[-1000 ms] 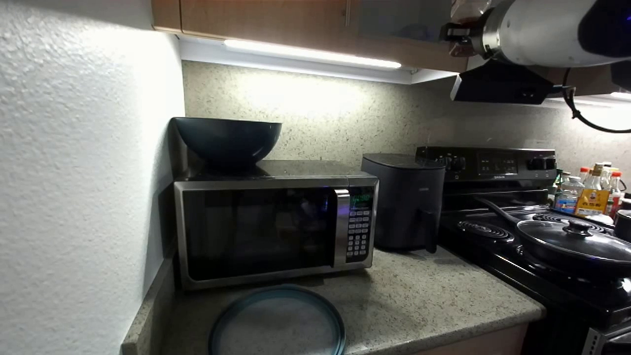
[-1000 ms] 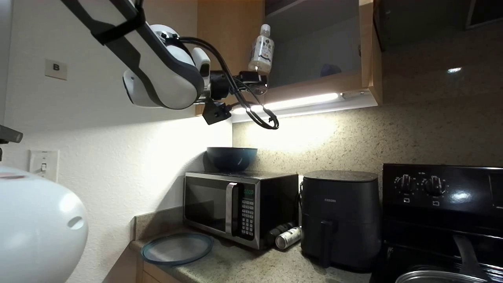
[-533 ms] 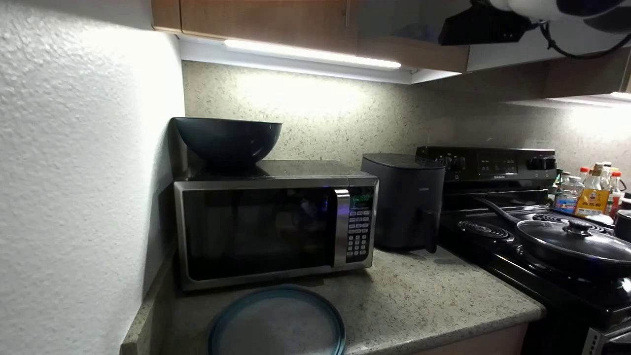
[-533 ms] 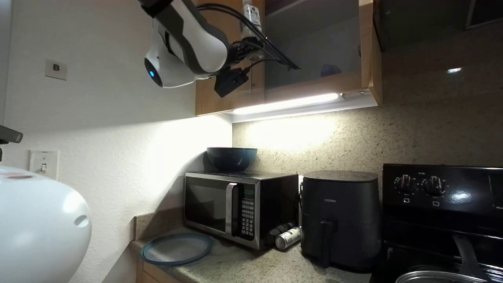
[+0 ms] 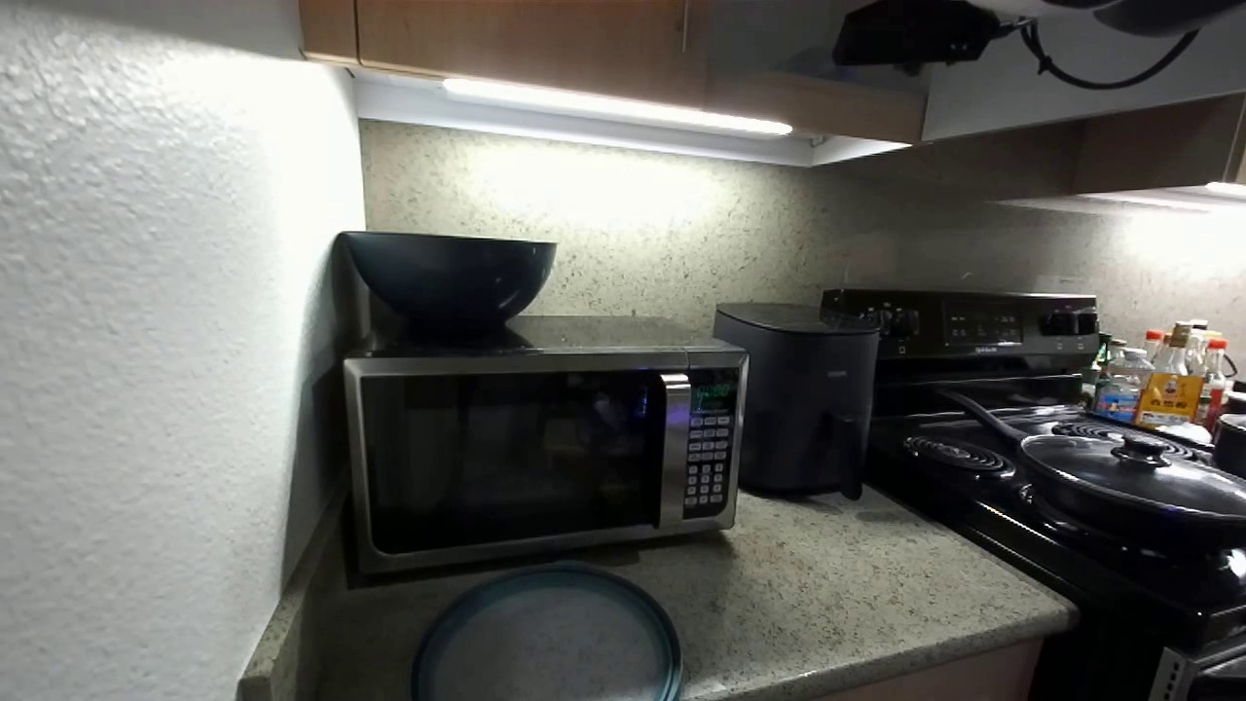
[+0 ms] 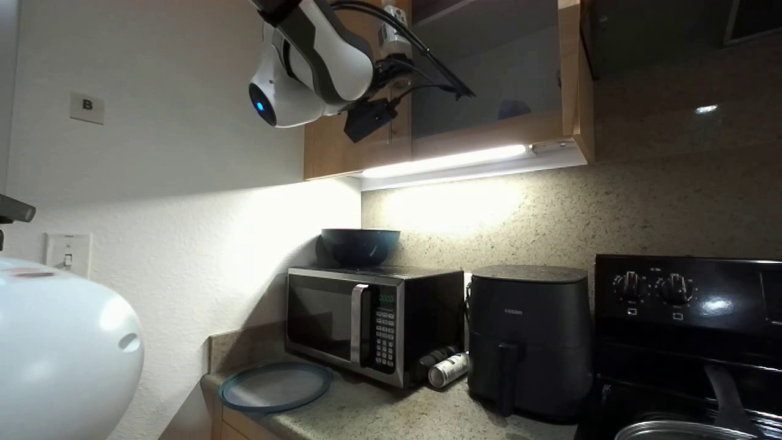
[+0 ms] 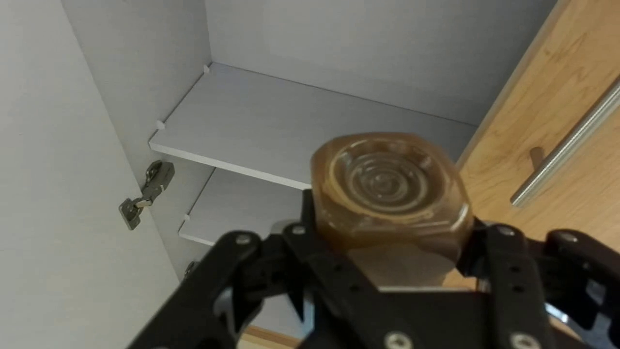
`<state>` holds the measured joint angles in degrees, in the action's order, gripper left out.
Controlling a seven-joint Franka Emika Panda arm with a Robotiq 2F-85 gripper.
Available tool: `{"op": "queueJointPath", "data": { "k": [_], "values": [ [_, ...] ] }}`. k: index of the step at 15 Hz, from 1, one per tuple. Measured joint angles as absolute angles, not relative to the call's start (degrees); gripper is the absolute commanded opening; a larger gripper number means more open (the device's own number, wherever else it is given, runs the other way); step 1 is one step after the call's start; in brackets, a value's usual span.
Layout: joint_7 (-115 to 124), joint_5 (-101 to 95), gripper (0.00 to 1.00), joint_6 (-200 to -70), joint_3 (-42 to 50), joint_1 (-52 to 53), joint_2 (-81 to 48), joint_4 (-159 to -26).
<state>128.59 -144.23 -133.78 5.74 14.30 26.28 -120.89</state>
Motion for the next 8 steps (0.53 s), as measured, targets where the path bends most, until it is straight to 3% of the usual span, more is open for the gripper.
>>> {"op": "queueJointPath", "data": {
  "k": [8],
  "values": [
    [132.6, -149.1, 0.32, -134.2, 6.8, 13.7, 20.1, -111.1]
  ]
}}
